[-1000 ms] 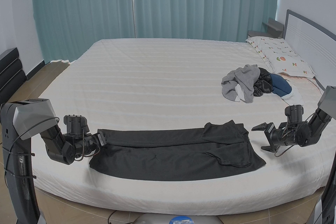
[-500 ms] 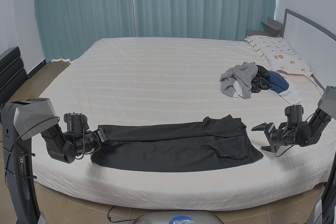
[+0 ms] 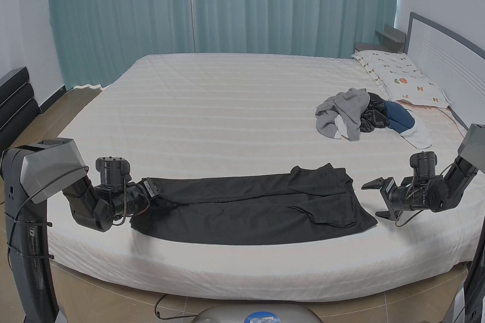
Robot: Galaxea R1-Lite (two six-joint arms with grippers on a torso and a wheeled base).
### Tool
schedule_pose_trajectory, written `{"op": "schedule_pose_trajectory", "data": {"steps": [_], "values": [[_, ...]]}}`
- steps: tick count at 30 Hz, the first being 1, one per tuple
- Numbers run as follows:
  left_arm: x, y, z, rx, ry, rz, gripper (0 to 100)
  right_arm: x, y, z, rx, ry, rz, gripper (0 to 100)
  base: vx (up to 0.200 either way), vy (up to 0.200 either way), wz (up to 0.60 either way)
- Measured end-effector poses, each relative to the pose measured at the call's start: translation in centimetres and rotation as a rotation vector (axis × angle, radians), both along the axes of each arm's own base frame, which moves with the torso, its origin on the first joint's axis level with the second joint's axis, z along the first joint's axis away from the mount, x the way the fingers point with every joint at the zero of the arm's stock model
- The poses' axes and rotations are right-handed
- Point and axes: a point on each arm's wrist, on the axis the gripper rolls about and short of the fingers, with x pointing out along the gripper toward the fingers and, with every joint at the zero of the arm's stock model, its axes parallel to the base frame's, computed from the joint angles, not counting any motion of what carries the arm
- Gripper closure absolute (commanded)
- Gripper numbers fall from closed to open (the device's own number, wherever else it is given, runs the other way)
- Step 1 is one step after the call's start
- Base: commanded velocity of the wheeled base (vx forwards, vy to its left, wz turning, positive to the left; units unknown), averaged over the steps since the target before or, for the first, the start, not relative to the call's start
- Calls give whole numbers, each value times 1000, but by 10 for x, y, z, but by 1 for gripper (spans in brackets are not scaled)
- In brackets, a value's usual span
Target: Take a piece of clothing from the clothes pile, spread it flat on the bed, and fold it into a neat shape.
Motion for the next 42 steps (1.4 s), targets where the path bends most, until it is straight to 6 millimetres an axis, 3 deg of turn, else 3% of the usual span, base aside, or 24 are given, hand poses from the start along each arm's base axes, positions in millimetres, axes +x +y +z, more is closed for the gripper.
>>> {"op": "schedule_pose_trajectory", "data": {"steps": [9, 18, 42], "values": [[-5, -12, 16, 13, 54, 3, 100, -1, 1, -1, 1, 6, 2, 0, 0, -200, 0], [-5, -30, 45, 73, 106, 29, 100, -2, 6, -5, -1, 18, 19, 0, 0, -200, 0], [6, -111, 113, 3, 212, -28, 100, -6, 20, -13, -9, 48, 56, 0, 0, -200, 0]]}}
